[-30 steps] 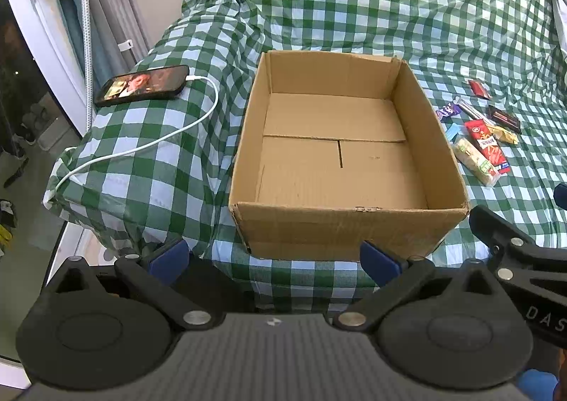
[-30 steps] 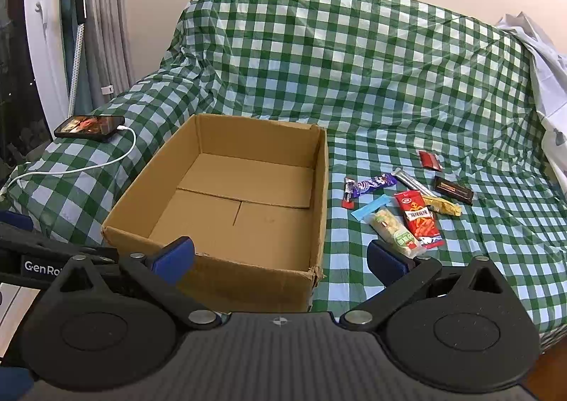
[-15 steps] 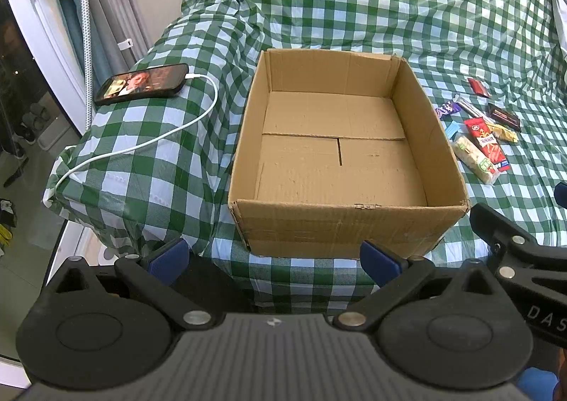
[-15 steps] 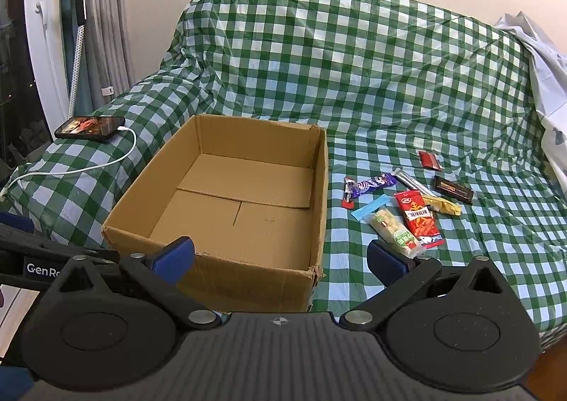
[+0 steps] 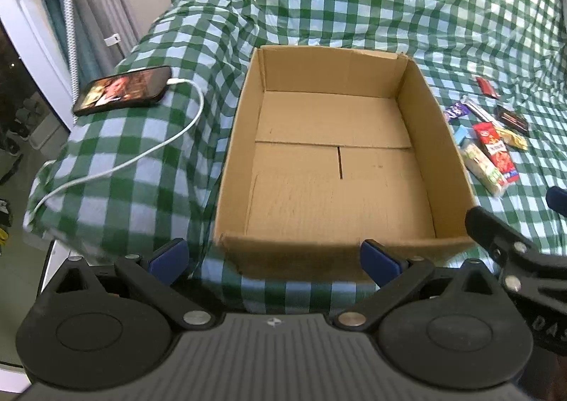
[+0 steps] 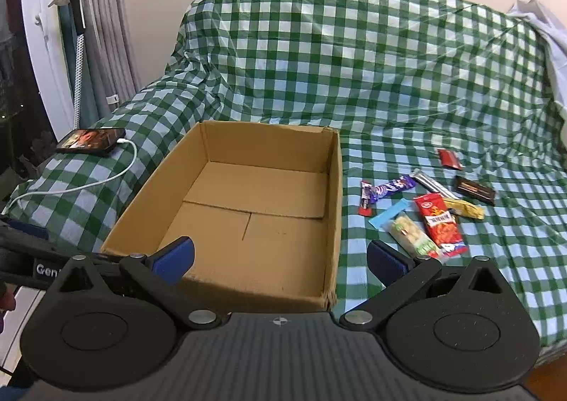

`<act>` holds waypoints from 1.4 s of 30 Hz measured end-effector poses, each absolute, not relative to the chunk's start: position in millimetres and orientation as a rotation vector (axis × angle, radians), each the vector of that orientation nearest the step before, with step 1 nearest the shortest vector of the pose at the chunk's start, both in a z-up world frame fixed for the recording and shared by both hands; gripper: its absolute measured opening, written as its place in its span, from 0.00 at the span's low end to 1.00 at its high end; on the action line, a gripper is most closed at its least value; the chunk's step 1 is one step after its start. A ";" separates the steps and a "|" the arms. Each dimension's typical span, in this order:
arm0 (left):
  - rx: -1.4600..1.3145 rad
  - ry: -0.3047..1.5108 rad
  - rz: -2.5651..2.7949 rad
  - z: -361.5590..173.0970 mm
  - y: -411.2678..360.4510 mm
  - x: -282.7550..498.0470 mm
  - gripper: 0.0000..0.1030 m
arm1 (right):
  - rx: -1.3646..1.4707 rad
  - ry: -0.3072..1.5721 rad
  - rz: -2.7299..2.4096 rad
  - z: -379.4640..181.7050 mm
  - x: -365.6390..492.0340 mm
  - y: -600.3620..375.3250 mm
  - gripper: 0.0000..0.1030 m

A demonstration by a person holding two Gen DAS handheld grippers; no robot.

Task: Organize snacks
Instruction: 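Move both tools from the box toward the scattered snacks, then grasp the purple candy bar with the left tool while the right tool grasps the peanut bar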

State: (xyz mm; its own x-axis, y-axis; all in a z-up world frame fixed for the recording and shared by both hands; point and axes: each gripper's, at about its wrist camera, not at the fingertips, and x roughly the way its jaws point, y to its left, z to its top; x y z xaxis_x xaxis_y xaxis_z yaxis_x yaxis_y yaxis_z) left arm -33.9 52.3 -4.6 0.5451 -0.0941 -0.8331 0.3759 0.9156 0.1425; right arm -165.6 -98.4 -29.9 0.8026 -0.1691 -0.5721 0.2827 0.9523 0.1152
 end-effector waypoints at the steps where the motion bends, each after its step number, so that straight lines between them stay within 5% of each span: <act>1: 0.329 0.967 -0.282 -6.5 45.5 -24.7 1.00 | 0.171 0.587 -0.274 -29.6 -160.3 -99.5 1.00; 7: 0.364 1.019 -0.272 1.9 0.2 32.1 1.00 | 0.199 0.432 -0.151 -19.4 -123.4 -134.0 1.00; 14: 0.399 1.026 -0.304 28.0 -14.0 49.3 1.00 | 0.333 0.619 -0.236 8.7 -106.0 -163.1 1.00; 31: 0.262 0.915 -0.359 22.8 38.0 -25.5 1.00 | 0.335 0.523 -0.256 9.2 -174.6 -139.3 1.00; 42: 0.325 0.918 -0.403 32.6 -30.0 -24.1 1.00 | 0.370 0.559 -0.487 -32.5 -191.1 -246.5 1.00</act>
State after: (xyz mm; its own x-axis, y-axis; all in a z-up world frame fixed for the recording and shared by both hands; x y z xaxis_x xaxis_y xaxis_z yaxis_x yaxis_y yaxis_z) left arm -24.0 -30.0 32.6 0.5419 -0.1966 -0.8171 0.4680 0.8781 0.0992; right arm -191.1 -246.5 -32.5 0.7401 -0.3359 -0.5826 0.5311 0.8234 0.2000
